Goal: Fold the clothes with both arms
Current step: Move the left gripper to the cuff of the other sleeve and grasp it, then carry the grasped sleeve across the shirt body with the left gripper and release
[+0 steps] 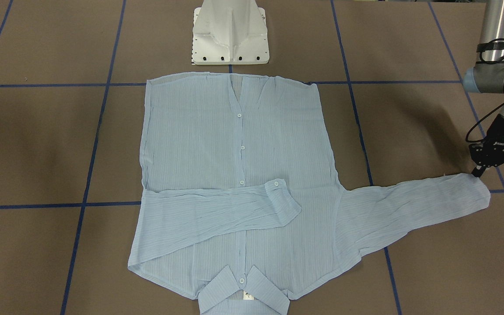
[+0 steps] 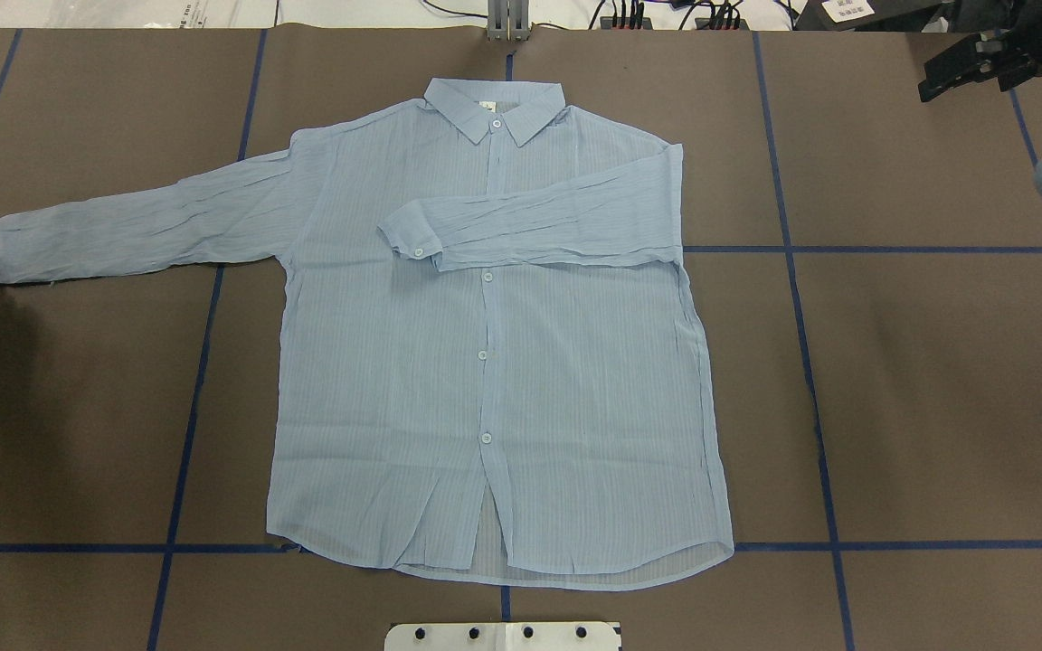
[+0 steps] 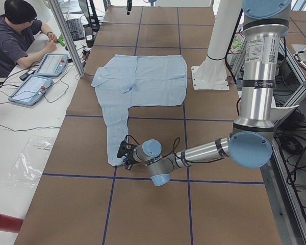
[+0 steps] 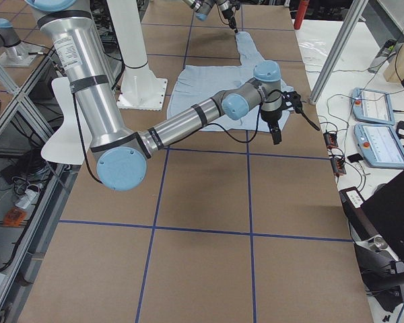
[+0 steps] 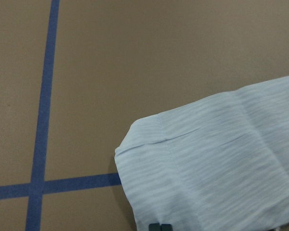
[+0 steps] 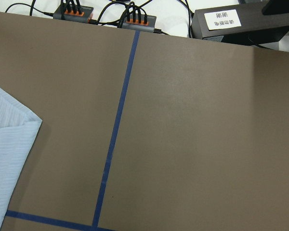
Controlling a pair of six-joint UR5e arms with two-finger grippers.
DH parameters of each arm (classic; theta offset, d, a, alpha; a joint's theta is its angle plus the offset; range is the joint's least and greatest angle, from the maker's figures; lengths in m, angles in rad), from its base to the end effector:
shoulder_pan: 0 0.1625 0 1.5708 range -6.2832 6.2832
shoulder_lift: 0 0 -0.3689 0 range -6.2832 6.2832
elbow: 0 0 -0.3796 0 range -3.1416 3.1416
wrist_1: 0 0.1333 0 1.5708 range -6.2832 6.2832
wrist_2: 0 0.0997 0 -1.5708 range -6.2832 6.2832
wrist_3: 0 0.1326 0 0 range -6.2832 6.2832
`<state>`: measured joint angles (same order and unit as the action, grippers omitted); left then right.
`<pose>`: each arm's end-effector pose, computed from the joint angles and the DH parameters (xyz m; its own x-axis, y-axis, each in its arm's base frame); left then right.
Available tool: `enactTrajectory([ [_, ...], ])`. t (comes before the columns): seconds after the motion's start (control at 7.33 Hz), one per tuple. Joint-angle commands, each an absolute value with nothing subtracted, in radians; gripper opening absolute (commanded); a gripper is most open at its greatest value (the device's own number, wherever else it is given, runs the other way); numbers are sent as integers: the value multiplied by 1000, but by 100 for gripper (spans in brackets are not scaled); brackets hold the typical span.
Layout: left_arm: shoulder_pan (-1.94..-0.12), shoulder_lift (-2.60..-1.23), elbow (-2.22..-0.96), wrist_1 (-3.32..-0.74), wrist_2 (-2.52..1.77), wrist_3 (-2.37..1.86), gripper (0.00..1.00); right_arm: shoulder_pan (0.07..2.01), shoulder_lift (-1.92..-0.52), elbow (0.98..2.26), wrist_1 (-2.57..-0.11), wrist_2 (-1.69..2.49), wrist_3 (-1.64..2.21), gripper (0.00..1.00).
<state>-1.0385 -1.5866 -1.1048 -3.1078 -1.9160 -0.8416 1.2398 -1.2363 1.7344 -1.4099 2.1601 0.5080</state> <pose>0.1798 -0.4795 0.6663 0.6150 0.1912 -0.7650 0.3339 0.8157 0.4723 -0.1389 -0.5877 0.3557 0.7153 -0.1536 0.6818 -0.1041 0.9412 0.3213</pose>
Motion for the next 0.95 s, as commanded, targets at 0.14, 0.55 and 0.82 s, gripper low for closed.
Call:
enactTrajectory([
  [0.14,-1039,-1598,-1262,-3177,-1972,-856,0,1239,-1244,1744,-1411,2161,509,100],
  [0.55,-1016,-1782,-1339,-3169,-2054,-1298,0,1239,-1244,1746,-1410,2161,511,100],
  [0.82,-831,-1990,-1331,-3072,-1941,-1459,0,1239,-1244,1747,-1411,2161,514,100],
])
